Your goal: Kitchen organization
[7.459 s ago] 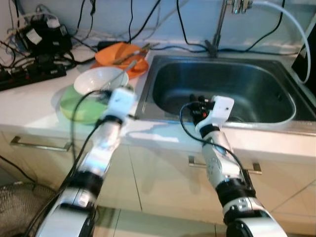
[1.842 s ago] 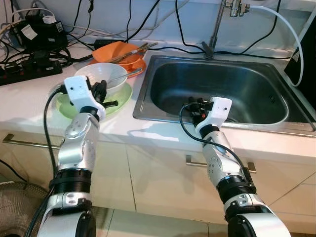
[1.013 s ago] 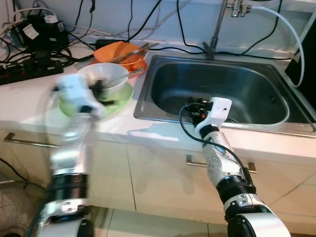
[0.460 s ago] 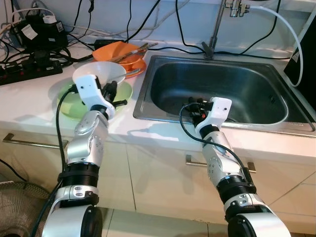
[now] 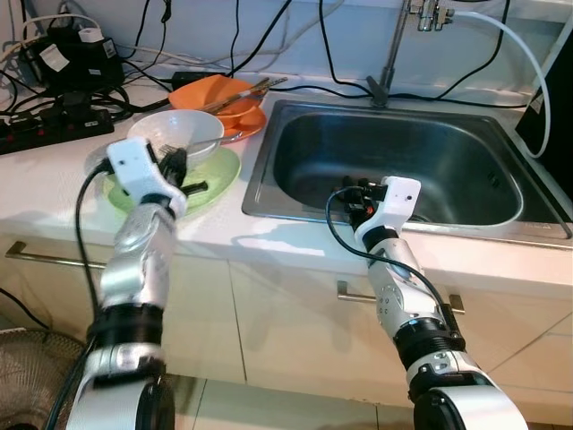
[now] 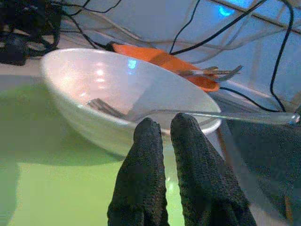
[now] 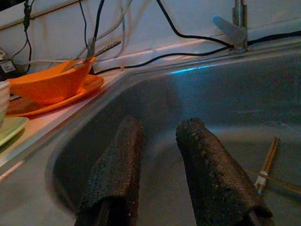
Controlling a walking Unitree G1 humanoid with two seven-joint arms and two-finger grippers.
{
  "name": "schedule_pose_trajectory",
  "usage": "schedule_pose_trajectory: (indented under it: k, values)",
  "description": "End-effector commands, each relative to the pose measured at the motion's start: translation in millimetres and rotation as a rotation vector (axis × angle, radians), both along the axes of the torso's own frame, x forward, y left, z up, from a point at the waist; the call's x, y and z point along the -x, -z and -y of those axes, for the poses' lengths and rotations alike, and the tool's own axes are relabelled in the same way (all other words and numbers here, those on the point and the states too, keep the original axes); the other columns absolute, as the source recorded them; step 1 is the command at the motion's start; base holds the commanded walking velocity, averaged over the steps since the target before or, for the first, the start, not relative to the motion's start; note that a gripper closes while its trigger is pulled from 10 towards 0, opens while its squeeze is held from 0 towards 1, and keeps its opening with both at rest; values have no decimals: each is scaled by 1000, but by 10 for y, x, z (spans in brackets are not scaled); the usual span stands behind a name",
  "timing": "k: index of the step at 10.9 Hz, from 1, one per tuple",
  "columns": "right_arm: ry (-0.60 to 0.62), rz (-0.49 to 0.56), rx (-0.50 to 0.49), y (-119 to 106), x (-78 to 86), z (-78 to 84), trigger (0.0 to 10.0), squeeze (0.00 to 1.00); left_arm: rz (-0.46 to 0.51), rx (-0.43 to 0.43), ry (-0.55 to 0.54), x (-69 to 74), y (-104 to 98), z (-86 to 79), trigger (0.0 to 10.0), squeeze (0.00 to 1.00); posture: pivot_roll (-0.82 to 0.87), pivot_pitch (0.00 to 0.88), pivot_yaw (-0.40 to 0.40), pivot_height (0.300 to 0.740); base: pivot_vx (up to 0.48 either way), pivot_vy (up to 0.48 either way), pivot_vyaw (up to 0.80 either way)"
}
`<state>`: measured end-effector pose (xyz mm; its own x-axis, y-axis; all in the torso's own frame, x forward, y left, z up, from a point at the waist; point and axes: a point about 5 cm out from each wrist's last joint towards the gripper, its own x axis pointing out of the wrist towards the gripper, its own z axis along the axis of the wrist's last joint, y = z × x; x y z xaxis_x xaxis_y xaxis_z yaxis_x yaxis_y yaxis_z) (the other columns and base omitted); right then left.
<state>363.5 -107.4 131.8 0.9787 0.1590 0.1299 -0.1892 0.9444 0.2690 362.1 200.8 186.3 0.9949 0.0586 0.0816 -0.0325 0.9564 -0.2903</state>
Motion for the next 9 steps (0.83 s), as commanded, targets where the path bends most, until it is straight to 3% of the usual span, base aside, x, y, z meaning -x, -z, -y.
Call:
schedule_pose_trajectory:
  k: [1,2,3,4,5,6,7,9]
  values:
    - [-3,-34,7,68,4,8,10000,0,15,-3,-7,32,-59,-25,10000,0,168,20,-2,740,0,0,0]
    - [-3,-34,8,65,2,6,10000,0,22,-25,6,52,-90,-11,10000,0,170,20,-3,740,0,0,0]
    - [-5,-34,8,64,1,4,10000,0,57,-145,53,77,-186,73,10000,0,170,18,-3,740,0,0,0]
    - [-6,-34,7,66,1,-2,10000,0,125,-335,139,86,-309,273,10000,0,173,15,-3,740,0,0,0]
    - [-7,-35,7,67,0,-7,10000,0,151,-398,171,85,-343,356,10000,0,172,14,-3,740,0,0,0]
    - [-6,-33,5,63,0,-13,10000,0,171,-517,211,53,-349,485,10000,1000,168,13,3,740,0,0,0]
    - [-4,-32,4,64,3,-14,10000,0,182,-722,262,9,-321,627,10000,1000,162,10,11,740,0,0,0]
    - [5,-31,2,75,12,2,10000,0,180,-986,305,-66,-270,742,10000,1000,154,8,23,740,0,0,0]
